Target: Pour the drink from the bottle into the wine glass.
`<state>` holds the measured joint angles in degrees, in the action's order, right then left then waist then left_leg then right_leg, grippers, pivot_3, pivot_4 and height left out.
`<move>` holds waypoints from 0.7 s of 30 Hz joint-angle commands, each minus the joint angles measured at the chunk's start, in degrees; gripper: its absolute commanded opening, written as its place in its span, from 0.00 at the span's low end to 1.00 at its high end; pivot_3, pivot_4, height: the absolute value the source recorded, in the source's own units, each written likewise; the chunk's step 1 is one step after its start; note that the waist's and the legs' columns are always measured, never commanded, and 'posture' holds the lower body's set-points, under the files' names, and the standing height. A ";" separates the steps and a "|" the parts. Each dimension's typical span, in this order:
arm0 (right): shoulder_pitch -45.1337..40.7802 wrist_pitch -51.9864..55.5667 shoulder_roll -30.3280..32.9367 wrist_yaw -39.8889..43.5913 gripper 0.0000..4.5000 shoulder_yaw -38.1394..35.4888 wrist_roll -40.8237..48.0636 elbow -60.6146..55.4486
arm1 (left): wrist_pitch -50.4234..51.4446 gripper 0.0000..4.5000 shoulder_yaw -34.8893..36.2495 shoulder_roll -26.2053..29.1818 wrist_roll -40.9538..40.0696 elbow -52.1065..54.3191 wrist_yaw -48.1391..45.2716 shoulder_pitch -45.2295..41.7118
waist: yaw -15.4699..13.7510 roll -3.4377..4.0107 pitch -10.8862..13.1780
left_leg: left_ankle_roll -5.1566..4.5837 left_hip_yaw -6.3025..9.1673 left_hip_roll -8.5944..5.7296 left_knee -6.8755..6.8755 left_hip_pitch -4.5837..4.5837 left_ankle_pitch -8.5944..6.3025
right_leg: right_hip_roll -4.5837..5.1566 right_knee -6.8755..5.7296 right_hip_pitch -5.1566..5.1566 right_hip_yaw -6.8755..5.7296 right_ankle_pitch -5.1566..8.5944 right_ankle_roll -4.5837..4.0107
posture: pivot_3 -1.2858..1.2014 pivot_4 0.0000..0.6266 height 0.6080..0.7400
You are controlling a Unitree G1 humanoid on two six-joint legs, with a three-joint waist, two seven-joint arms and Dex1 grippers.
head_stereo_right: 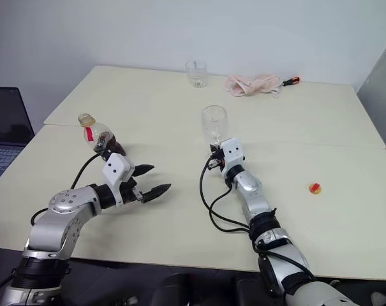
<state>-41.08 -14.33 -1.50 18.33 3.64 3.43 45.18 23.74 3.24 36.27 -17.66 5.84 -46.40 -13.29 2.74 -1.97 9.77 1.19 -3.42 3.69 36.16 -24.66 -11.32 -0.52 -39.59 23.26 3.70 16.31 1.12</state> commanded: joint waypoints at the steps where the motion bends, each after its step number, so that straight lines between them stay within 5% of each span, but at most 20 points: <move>1: 0.55 4.54 -0.22 3.20 0.04 1.08 0.02 -0.74 | -1.45 1.00 0.61 0.49 -0.01 0.19 -0.44 -1.38 | 0.03 0.00 0.00 | 0.00 0.00 0.00 0.00 0.00 0.00 | 0.00 0.00 0.00 0.00 0.00 0.00 | 0.52 0.24 1.00; 7: -0.72 8.96 -0.36 7.49 0.04 0.80 1.36 -2.56 | -1.80 1.00 0.95 0.46 -0.01 -0.43 -0.47 -1.45 | 0.52 0.00 0.00 | 0.00 -0.01 0.01 0.00 0.03 0.00 | -0.01 -0.03 0.01 0.01 0.00 0.00 | 0.52 0.24 1.00; 8: -0.87 9.25 -0.31 7.69 0.21 0.59 1.48 -2.99 | -1.84 1.00 1.07 0.46 -0.03 -0.45 -0.40 -1.32 | 0.58 -0.01 -0.01 | 0.00 -0.03 0.02 -0.01 0.04 0.00 | -0.01 -0.04 0.01 0.01 0.00 0.00 | 0.52 0.24 1.00; 18: 4.11 16.89 3.79 12.57 0.95 1.81 1.98 -17.40 | -2.99 1.00 4.87 -0.51 -1.11 -0.49 2.23 2.77 | 0.49 0.00 0.01 | 0.00 0.00 0.06 -0.05 0.01 0.00 | -0.04 -0.10 0.09 0.03 0.05 -0.06 | 0.52 0.24 1.00; 21: 9.34 25.17 8.11 15.84 1.00 1.63 4.58 -29.91 | -4.90 1.00 8.81 -2.10 -1.61 -0.31 5.14 6.49 | 0.38 0.00 0.01 | 0.00 -0.02 0.03 -0.05 -0.03 0.00 | 0.09 -0.06 0.09 0.03 0.06 -0.04 | 0.52 0.24 1.00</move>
<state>-33.01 6.68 4.92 31.89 5.75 5.87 23.17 20.95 8.78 34.73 -18.06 4.17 -42.94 -8.21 3.12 -1.97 9.77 1.20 -3.45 3.70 36.11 -24.70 -11.32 -0.40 -39.64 23.34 3.73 16.38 1.09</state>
